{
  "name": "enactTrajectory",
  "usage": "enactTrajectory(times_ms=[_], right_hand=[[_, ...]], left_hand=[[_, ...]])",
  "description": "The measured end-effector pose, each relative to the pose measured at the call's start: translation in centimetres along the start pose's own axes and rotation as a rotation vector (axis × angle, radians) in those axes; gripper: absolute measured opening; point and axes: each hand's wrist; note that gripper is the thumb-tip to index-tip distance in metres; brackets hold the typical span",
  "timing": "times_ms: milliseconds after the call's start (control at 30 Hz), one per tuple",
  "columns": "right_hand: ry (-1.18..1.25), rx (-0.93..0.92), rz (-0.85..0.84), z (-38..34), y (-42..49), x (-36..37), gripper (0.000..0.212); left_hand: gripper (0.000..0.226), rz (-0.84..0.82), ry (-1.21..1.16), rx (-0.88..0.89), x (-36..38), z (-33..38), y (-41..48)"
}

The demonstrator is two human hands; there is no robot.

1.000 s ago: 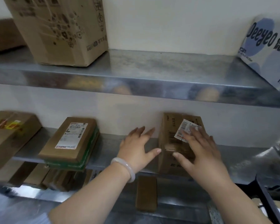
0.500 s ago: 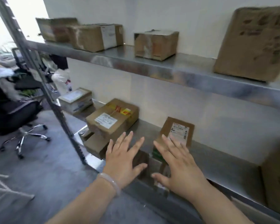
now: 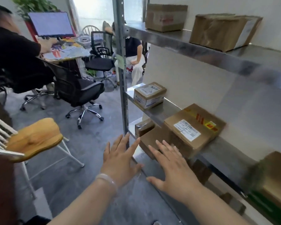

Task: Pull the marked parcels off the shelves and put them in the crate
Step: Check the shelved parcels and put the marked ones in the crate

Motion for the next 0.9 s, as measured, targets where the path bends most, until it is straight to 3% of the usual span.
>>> enactTrajectory(times_ms=[200, 633, 767, 900], right_hand=[[0.049, -0.019, -0.018, -0.2, 8.6, 4.0, 0.090], [0.128, 0.169, -0.189, 1.3, 23.7, 11.7, 0.088], [0.080, 0.266, -0.207, 1.4, 26.0, 14.1, 0.088], [0.083, 0.477, -0.156, 1.1, 29.2, 16.3, 0.088]], left_hand=[[0.079, -0.090, 0.042, -0.045, 2.5, -5.4, 6.4], [0.078, -0.269, 0.057, -0.044, 8.8, -14.5, 19.7], [0.077, -0.338, 0.032, 0.027, 11.0, -17.6, 22.8], [0.078, -0.417, 0.026, 0.224, 12.5, -20.9, 27.8]])
Point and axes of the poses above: each hand's wrist, its own y-axis towards the middle knuckle, its own x-axis out of the palm, z = x × y, and after that the axes turned 8 degrees about z, right-handed
